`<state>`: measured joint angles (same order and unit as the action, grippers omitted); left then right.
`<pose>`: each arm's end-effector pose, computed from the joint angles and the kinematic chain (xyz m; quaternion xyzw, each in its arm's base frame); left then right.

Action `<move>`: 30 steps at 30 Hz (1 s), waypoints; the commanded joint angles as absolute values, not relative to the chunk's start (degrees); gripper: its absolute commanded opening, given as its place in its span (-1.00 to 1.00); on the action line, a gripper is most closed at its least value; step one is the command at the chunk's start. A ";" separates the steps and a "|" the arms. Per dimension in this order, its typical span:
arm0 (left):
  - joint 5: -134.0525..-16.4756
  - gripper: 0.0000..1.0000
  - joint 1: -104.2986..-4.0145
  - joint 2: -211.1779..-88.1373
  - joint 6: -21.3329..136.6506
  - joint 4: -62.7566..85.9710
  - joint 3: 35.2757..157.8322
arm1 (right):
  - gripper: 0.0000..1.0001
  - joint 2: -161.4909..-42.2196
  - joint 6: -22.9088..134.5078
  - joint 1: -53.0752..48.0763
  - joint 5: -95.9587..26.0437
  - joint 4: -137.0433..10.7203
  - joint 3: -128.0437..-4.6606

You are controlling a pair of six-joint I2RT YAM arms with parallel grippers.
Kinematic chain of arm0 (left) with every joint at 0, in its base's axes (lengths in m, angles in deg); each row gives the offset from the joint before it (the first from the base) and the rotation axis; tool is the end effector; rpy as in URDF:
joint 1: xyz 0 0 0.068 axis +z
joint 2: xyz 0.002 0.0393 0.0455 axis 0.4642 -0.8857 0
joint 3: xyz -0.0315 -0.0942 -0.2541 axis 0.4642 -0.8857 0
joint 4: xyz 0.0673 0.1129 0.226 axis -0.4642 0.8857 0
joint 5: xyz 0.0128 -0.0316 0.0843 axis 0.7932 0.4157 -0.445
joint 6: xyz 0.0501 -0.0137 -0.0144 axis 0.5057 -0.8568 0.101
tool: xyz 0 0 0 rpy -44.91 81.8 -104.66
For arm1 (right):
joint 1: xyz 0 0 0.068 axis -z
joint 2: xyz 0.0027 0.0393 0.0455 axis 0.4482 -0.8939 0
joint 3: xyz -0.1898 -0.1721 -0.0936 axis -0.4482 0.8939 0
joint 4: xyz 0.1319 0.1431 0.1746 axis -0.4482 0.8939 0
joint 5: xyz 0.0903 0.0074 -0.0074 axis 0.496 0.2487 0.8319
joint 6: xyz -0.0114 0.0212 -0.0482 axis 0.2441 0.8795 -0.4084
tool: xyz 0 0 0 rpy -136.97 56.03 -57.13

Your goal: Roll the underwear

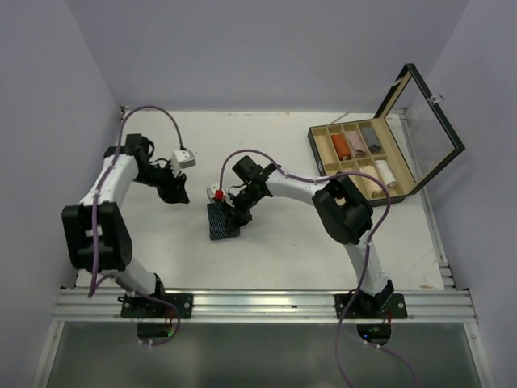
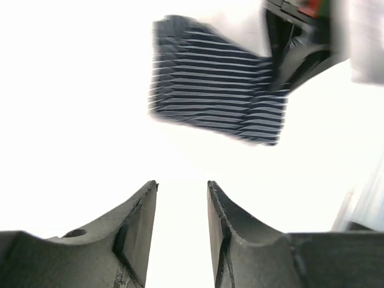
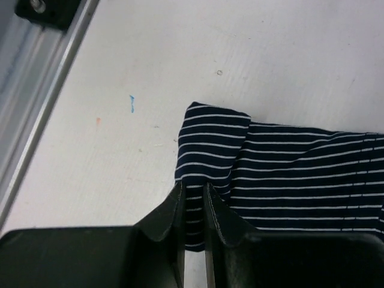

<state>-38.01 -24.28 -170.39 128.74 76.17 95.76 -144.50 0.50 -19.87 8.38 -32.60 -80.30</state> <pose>0.3016 -0.0077 0.2290 0.4419 0.8091 -0.3183 0.2208 0.2851 0.3406 0.1575 -0.7122 0.5280 0.4170 0.2003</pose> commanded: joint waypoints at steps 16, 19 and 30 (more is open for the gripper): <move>-58.38 0.13 -47.59 -131.37 125.58 46.85 61.39 | -1.00 -170.71 26.22 -12.04 21.39 -16.65 -100.58; -60.67 0.16 -51.81 -133.84 124.35 43.16 60.95 | -1.00 -171.77 26.75 -12.04 20.60 -16.21 -101.02; -66.30 0.20 -59.38 -141.48 125.93 33.32 57.52 | -1.00 -172.30 29.29 -11.69 19.89 -19.11 -99.26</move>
<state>-64.30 -58.60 -139.55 125.42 39.01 58.58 -168.12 30.83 -11.55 32.25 -17.21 -101.76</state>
